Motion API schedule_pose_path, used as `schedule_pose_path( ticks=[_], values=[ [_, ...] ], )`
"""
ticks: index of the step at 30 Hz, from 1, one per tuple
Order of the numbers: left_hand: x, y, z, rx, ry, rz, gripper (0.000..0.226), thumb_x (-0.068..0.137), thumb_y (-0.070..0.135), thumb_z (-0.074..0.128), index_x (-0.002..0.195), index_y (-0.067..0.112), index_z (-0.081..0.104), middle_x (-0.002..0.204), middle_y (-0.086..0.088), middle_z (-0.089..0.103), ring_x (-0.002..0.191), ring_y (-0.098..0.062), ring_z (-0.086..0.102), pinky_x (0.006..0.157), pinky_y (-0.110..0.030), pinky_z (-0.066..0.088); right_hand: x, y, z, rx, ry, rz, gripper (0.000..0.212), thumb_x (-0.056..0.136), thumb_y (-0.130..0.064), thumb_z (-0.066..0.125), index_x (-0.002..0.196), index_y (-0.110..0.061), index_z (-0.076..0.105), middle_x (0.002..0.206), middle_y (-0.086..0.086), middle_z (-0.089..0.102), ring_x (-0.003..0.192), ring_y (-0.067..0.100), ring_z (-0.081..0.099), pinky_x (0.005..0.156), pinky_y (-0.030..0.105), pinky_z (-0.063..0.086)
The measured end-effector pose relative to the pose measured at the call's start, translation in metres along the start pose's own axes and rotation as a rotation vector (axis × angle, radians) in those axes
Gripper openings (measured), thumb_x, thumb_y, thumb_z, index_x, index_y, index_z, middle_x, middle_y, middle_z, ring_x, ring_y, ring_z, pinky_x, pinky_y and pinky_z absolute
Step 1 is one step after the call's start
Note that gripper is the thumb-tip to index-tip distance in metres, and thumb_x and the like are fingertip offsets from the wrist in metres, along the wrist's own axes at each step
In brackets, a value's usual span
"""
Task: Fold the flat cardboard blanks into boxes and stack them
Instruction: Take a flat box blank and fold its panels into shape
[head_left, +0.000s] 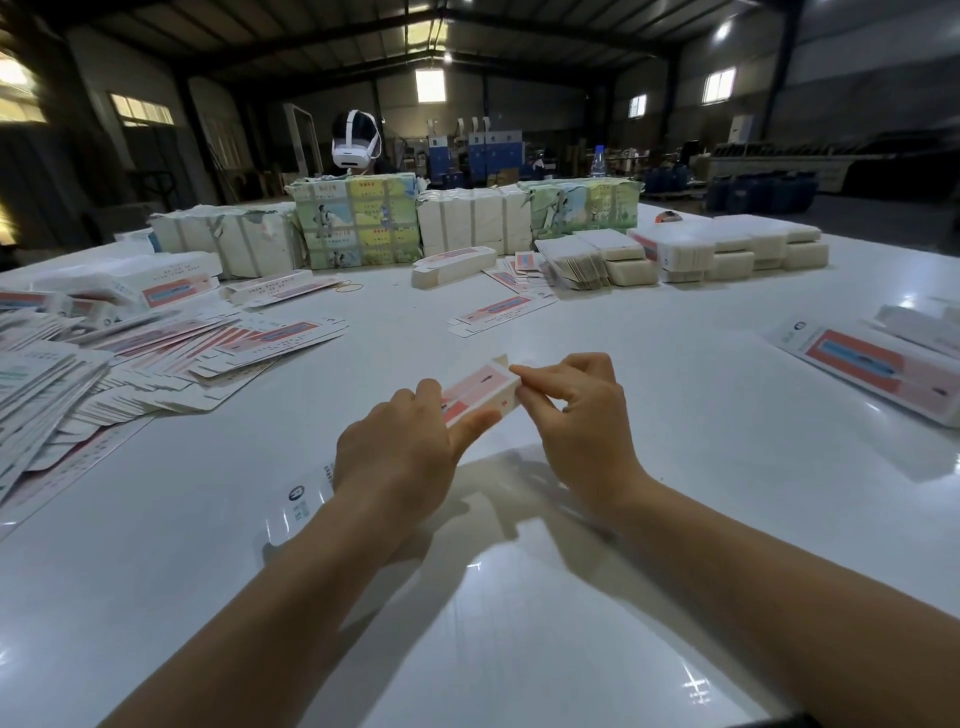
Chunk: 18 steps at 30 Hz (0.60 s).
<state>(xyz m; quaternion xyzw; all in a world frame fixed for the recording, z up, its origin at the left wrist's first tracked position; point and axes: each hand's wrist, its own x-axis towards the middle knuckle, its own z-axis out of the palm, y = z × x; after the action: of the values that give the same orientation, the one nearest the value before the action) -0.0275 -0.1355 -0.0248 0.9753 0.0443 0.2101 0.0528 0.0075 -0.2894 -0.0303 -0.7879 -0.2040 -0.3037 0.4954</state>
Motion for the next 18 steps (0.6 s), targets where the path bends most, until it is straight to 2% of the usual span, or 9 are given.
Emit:
schedule_pose_path(
  ticks=[2, 5, 7, 9, 11, 13, 15, 17, 18],
  values=[
    [0.0, -0.001, 0.001, 0.003, -0.009, 0.006, 0.072, 0.073, 0.077, 0.009, 0.107, 0.024, 0.045, 0.096, 0.003, 0.057, 0.079, -0.019, 0.054, 0.068, -0.037, 0.05, -0.001, 0.0, -0.001, -0.002, -0.021, -0.001, 0.023, 0.087, -0.005, 0.064, 0.107, -0.013, 0.073, 0.075, -0.032, 0.048, 0.095, 0.014, 0.041, 0.091, 0.053, 0.039],
    [0.0, -0.004, 0.003, -0.008, 0.004, 0.009, 0.072, 0.073, 0.077, 0.011, 0.108, 0.024, 0.046, 0.097, 0.003, 0.057, 0.079, -0.018, 0.054, 0.067, -0.036, 0.05, 0.001, 0.001, -0.003, 0.024, -0.027, 0.027, 0.025, 0.086, -0.006, 0.065, 0.109, -0.014, 0.072, 0.078, -0.027, 0.05, 0.096, 0.013, 0.044, 0.094, 0.052, 0.039],
    [-0.001, -0.005, 0.003, -0.017, 0.031, 0.016, 0.073, 0.073, 0.078, 0.012, 0.109, 0.025, 0.046, 0.099, 0.003, 0.057, 0.079, -0.017, 0.053, 0.067, -0.035, 0.05, 0.004, 0.004, -0.006, -0.008, -0.067, 0.034, 0.033, 0.089, -0.011, 0.062, 0.122, -0.015, 0.065, 0.1, -0.015, 0.06, 0.109, 0.012, 0.041, 0.104, 0.044, 0.035],
    [-0.002, -0.005, 0.004, -0.018, 0.046, 0.032, 0.073, 0.071, 0.079, 0.014, 0.11, 0.025, 0.045, 0.101, 0.004, 0.057, 0.078, -0.016, 0.053, 0.066, -0.033, 0.051, 0.006, 0.009, -0.01, -0.01, -0.192, 0.076, 0.046, 0.094, -0.016, 0.055, 0.139, -0.018, 0.047, 0.13, -0.009, 0.048, 0.128, 0.008, 0.028, 0.11, 0.027, 0.022],
    [-0.003, -0.005, 0.005, -0.016, 0.051, 0.051, 0.075, 0.07, 0.08, 0.014, 0.111, 0.025, 0.045, 0.104, 0.003, 0.057, 0.081, -0.017, 0.054, 0.07, -0.036, 0.053, 0.007, 0.01, -0.012, 0.086, -0.35, 0.17, 0.053, 0.096, -0.02, 0.05, 0.146, -0.02, 0.032, 0.133, -0.013, 0.031, 0.135, 0.006, 0.02, 0.106, 0.021, 0.016],
    [-0.004, -0.006, 0.003, -0.02, 0.065, 0.071, 0.079, 0.068, 0.081, 0.011, 0.111, 0.025, 0.045, 0.104, 0.003, 0.057, 0.083, -0.019, 0.055, 0.072, -0.037, 0.052, 0.009, 0.009, -0.014, 0.215, -0.434, 0.236, 0.052, 0.094, -0.025, 0.049, 0.143, -0.014, 0.037, 0.127, -0.007, 0.035, 0.13, 0.008, 0.03, 0.103, 0.019, 0.023],
    [-0.004, -0.007, 0.002, -0.016, 0.082, 0.09, 0.083, 0.067, 0.081, 0.009, 0.114, 0.024, 0.046, 0.106, 0.002, 0.058, 0.083, -0.018, 0.055, 0.072, -0.036, 0.052, 0.009, 0.008, -0.016, 0.232, -0.453, 0.174, 0.051, 0.085, -0.028, 0.042, 0.128, -0.002, 0.051, 0.12, 0.008, 0.046, 0.114, 0.001, 0.035, 0.094, 0.017, 0.027],
    [-0.005, -0.006, 0.001, -0.018, 0.09, 0.095, 0.086, 0.066, 0.081, 0.008, 0.116, 0.023, 0.046, 0.107, 0.002, 0.058, 0.083, -0.017, 0.054, 0.07, -0.034, 0.051, 0.007, 0.01, -0.015, 0.207, -0.461, 0.145, 0.045, 0.092, -0.027, 0.04, 0.13, -0.006, 0.051, 0.13, -0.002, 0.043, 0.12, -0.004, 0.029, 0.105, 0.016, 0.024],
    [-0.005, -0.005, 0.0, -0.02, 0.098, 0.092, 0.086, 0.066, 0.081, 0.007, 0.116, 0.023, 0.046, 0.107, 0.002, 0.058, 0.082, -0.017, 0.053, 0.068, -0.032, 0.048, 0.005, 0.011, -0.015, 0.163, -0.452, 0.133, 0.043, 0.097, -0.026, 0.038, 0.136, -0.011, 0.046, 0.136, -0.01, 0.036, 0.128, -0.004, 0.021, 0.113, 0.021, 0.018]
  ],
)
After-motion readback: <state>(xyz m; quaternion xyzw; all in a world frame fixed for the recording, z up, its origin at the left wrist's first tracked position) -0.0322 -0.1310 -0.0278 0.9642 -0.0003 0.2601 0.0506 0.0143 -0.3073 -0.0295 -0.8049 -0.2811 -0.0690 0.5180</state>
